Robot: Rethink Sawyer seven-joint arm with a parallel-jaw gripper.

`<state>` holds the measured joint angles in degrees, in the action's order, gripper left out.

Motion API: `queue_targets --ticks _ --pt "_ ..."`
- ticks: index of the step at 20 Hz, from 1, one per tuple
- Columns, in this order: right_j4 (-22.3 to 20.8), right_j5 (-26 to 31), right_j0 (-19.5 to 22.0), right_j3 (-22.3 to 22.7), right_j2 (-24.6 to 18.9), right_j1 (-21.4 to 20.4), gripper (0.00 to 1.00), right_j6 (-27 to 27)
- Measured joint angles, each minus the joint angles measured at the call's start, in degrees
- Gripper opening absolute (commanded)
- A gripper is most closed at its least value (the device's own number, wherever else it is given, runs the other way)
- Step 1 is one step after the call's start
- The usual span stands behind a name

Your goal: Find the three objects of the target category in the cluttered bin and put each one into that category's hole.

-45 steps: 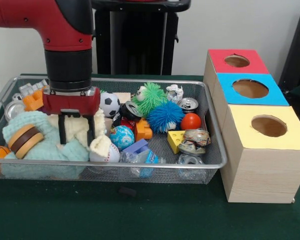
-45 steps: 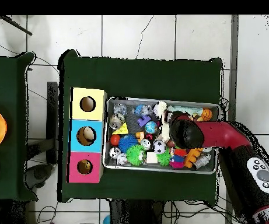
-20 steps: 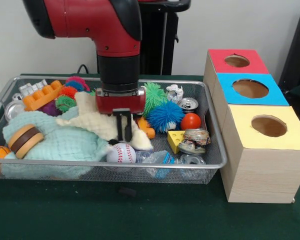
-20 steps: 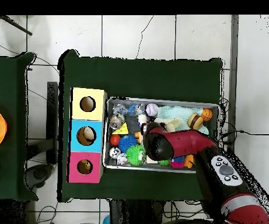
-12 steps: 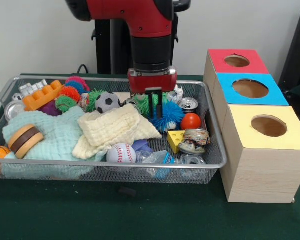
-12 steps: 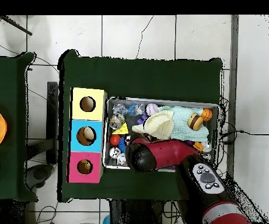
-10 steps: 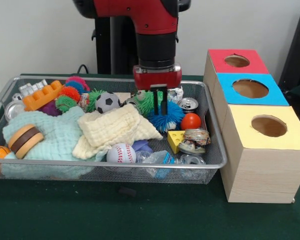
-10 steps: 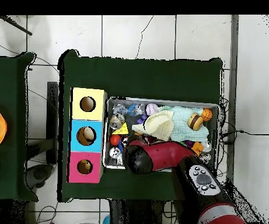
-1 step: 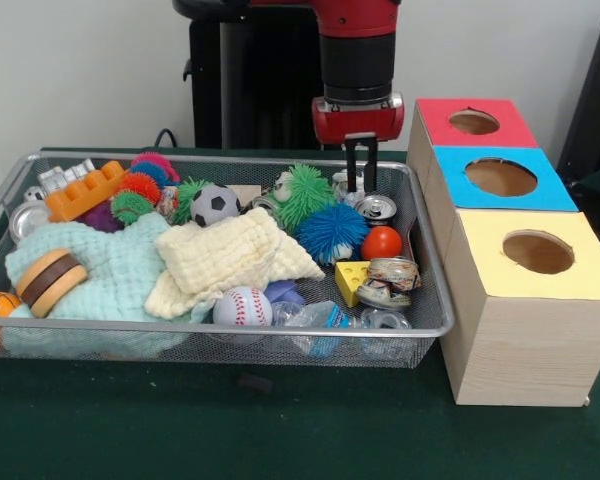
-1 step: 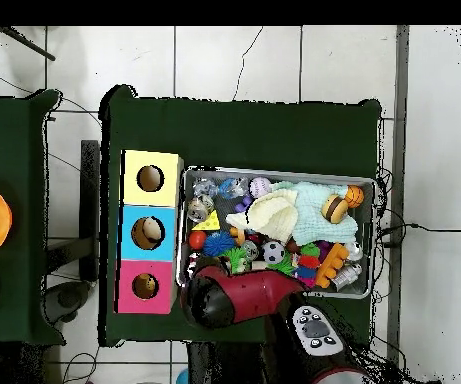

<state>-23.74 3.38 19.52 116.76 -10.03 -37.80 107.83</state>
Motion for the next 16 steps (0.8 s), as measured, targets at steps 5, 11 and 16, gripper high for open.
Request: queue_targets --ticks 5,11,16 --pt "0.69 -1.27 -0.12 1.69 0.92 -0.02 1.00 0.00" --pt "0.87 -1.28 2.13 2.33 1.07 -0.02 1.00 0.00" --pt "0.85 -1.27 6.66 1.76 1.12 -0.01 1.00 0.00"
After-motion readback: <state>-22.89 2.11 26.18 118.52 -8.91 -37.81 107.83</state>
